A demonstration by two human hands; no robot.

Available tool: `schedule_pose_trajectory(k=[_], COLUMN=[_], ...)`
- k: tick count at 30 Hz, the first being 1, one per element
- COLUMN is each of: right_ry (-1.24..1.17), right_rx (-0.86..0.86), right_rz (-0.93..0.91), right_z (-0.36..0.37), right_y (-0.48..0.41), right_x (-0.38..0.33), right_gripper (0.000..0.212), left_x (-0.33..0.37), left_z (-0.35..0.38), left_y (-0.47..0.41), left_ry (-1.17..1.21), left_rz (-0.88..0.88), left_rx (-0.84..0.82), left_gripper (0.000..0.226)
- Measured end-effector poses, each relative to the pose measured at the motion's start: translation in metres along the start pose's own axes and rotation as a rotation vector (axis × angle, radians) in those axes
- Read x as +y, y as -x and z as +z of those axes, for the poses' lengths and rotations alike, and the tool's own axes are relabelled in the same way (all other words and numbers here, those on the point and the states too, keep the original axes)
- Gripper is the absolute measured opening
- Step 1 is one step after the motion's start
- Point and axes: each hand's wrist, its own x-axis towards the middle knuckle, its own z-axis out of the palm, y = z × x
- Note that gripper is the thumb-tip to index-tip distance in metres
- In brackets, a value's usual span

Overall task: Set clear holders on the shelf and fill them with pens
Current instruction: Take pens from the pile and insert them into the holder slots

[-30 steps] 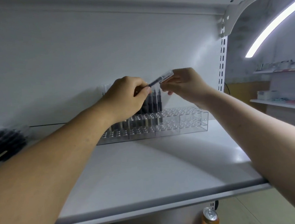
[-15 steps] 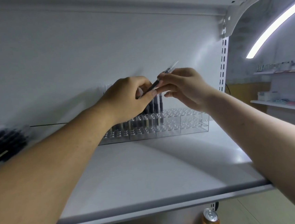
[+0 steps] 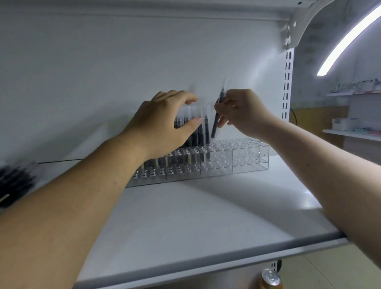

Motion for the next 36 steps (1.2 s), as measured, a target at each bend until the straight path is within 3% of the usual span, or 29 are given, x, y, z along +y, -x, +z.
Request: schedule_pose_trajectory(k=[7, 20, 36], right_ry=[0.032, 0.304, 0.325], right_rx=[-0.054, -0.193, -0.249], right_rz=[-0.006, -0.048, 0.029], right_z=[0.003, 0.013, 0.012], right_y=[0.003, 0.005, 0.008], right_x=[-0.002, -0.003, -0.003], right_gripper=[0.015, 0.022, 0.024], left_x=[-0.001, -0.004, -0.008], left_z=[0.000, 0.001, 0.003], left_y=[0.000, -0.001, -0.001], left_ry=[-0.019, -0.071, -0.063], left_rz=[-0.011, -0.018, -0.017], left_rx=[0.005, 0.016, 0.013], left_gripper=[0.052, 0.053, 0.053])
